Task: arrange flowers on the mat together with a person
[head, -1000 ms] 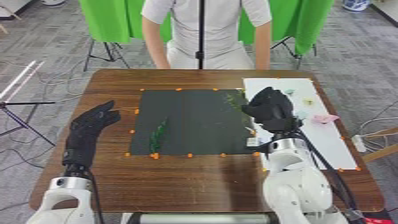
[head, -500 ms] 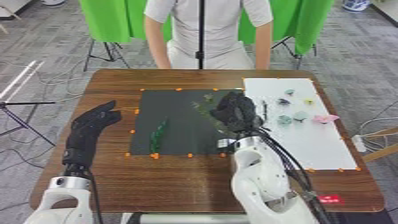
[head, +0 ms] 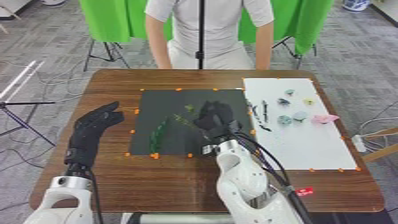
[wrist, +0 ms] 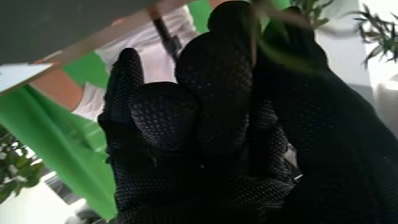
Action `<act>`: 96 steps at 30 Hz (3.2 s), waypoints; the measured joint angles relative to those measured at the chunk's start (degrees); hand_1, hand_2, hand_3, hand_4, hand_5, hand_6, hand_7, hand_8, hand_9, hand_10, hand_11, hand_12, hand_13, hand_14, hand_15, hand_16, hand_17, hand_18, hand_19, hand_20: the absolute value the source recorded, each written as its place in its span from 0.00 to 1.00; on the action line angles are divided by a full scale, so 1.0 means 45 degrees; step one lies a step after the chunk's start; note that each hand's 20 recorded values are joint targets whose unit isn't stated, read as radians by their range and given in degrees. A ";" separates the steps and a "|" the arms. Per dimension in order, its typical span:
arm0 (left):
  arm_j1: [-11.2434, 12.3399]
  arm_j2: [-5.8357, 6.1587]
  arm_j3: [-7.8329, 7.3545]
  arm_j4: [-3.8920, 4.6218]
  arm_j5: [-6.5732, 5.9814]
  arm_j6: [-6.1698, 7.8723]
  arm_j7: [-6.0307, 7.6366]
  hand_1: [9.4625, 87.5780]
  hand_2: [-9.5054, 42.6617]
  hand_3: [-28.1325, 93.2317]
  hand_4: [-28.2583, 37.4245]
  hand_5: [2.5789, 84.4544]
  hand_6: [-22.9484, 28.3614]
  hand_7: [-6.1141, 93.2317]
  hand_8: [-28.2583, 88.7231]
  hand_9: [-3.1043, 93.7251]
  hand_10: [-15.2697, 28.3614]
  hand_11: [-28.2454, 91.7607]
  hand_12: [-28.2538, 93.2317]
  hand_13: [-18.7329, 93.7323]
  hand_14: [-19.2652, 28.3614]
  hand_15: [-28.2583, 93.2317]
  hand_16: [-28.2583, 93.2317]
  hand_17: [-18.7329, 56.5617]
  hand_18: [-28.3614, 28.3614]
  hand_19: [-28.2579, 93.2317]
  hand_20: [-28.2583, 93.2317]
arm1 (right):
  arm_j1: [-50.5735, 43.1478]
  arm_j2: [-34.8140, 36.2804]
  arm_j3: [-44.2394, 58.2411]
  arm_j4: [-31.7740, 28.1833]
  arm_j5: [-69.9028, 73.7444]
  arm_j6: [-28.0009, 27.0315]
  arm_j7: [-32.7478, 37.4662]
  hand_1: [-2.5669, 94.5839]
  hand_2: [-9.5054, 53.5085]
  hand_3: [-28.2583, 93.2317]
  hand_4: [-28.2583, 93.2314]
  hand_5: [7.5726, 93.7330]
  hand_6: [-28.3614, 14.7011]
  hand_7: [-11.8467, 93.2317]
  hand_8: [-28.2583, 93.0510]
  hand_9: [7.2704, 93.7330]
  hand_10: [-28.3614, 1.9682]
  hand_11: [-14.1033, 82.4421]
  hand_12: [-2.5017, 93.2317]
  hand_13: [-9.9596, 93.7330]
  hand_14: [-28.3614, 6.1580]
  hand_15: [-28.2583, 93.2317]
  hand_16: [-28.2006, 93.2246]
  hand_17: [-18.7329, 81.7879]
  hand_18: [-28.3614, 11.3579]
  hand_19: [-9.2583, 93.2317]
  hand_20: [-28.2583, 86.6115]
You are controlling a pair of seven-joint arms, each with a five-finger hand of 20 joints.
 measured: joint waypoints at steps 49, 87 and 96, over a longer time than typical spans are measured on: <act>-0.0045 -0.0075 -0.0172 -0.0009 0.0284 -0.0613 -0.0368 0.24 0.15 0.75 0.15 0.54 0.56 0.19 0.20 0.51 0.68 0.41 0.36 0.48 0.81 0.45 0.26 0.25 0.79 0.38 0.40 | -0.1389 0.0204 0.1730 -0.3294 0.5832 -0.0184 -0.0365 0.31 0.11 0.79 0.09 0.83 0.66 0.28 0.16 0.89 0.53 0.47 0.29 0.74 0.39 0.71 0.52 0.42 0.24 0.60 0.64; -0.0002 -0.0183 0.0248 0.0135 -0.0126 -0.0234 0.0781 0.24 0.15 0.76 0.15 0.56 0.56 0.20 0.20 0.52 0.67 0.42 0.36 0.49 0.81 0.45 0.26 0.27 0.77 0.35 0.38 | -0.6923 0.0482 0.7871 -0.4869 2.0249 -0.1610 -0.6973 0.06 0.22 0.88 0.09 0.37 0.66 0.17 0.18 0.37 0.47 0.19 0.14 0.38 0.50 0.31 0.33 0.37 0.33 0.14 0.47; -0.0015 -0.0175 0.0217 0.0157 -0.0195 -0.0239 0.0762 0.24 0.15 0.76 0.15 0.56 0.56 0.20 0.20 0.52 0.67 0.42 0.36 0.49 0.80 0.45 0.26 0.27 0.77 0.35 0.39 | -0.6951 0.0414 0.7927 -0.4874 2.0245 -0.1624 -0.6910 0.06 0.22 0.88 0.09 0.39 0.66 0.18 0.18 0.39 0.47 0.19 0.14 0.40 0.48 0.32 0.33 0.37 0.32 0.14 0.47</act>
